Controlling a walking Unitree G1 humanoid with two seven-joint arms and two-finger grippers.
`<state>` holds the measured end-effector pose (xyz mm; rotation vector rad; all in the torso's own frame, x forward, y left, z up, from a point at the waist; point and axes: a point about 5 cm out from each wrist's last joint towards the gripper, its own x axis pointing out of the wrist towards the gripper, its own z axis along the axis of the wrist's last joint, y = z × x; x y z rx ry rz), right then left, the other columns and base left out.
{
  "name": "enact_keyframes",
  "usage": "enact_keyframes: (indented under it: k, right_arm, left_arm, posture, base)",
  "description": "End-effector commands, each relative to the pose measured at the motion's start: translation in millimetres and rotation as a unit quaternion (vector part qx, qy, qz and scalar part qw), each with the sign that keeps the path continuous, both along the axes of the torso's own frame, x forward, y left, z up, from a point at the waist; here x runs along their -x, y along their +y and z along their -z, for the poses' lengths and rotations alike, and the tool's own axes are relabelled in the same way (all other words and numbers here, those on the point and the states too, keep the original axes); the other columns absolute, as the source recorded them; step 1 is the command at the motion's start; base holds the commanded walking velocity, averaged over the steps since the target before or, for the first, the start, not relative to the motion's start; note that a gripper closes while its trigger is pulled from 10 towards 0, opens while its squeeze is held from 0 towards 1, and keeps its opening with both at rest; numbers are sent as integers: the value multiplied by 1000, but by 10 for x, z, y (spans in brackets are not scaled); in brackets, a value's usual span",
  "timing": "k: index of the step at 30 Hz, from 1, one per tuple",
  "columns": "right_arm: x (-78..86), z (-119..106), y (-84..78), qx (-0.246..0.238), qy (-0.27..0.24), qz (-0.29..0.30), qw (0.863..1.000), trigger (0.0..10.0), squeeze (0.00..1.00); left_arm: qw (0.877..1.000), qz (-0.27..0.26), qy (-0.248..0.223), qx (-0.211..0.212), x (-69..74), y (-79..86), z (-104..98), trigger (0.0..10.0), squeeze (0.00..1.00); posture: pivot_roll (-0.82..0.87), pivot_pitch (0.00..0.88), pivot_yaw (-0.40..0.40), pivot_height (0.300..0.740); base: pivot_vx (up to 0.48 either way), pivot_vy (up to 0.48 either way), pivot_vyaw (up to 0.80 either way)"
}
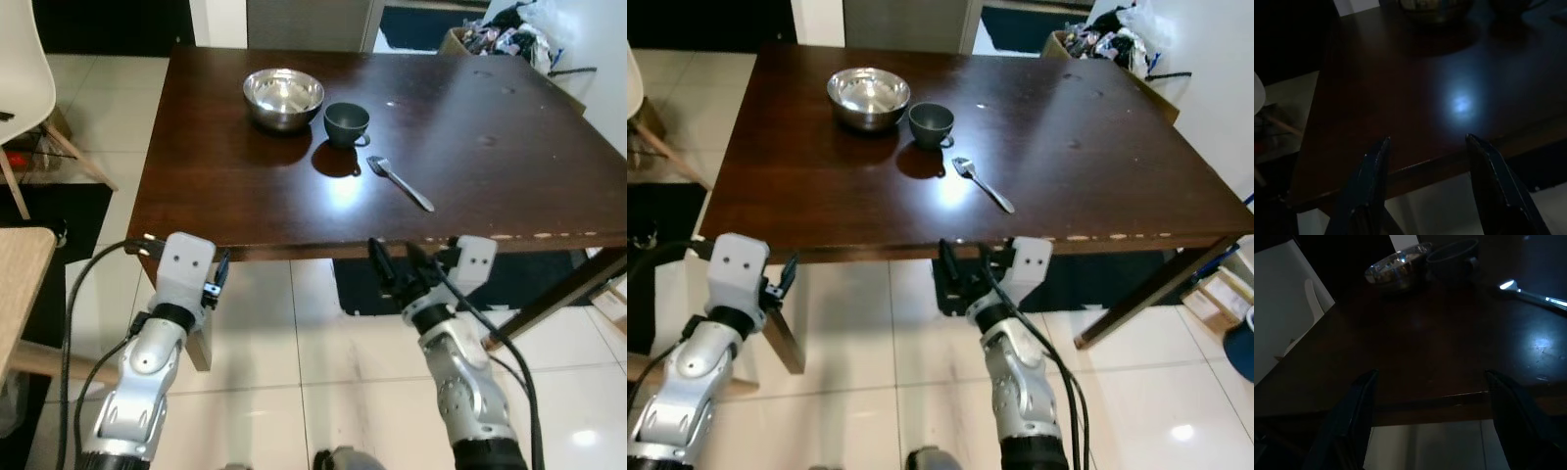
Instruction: Setting the table
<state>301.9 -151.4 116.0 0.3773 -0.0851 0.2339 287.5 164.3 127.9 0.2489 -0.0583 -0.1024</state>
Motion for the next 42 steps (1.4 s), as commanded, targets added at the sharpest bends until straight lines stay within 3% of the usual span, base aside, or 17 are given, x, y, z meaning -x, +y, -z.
enact_keyframes:
  k: [1,11,15,18,25,42]
  right_arm:
    - [19,26,-50,0,6,8,1000,10000,0]
    - [19,15,-17,3,3,-3,1000,10000,0]
    - [27,28,27,1,5,-12,1000,10000,0]
    - [46,70,92,2,12,-28,1000,10000,0]
    - [56,80,121,0,14,-32,999,10000,0]
    - [73,85,99,-1,17,-33,999,10000,0]
  left_arm:
    - [1000,10,14,1,19,-48,53,10000,0]
    - [999,23,32,15,83,-92,111,10000,0]
    - [997,18,60,38,118,-93,183,10000,0]
    - [996,20,77,26,148,-84,259,10000,0]
    - [997,29,69,-1,158,-91,251,10000,0]
    - [998,2,66,21,95,-73,219,10000,0]
  posture:
    - [-92,52,13,740]
    - [-92,52,13,740]
    - [-90,53,15,740]
    - [-90,53,15,740]
    - [-88,54,13,740]
    - [-97,57,8,740]
  base:
    - [0,0,0]
    - [0,0,0]
    - [0,0,0]
    - [0,0,0]
    - [0,0,0]
    - [0,-207,0]
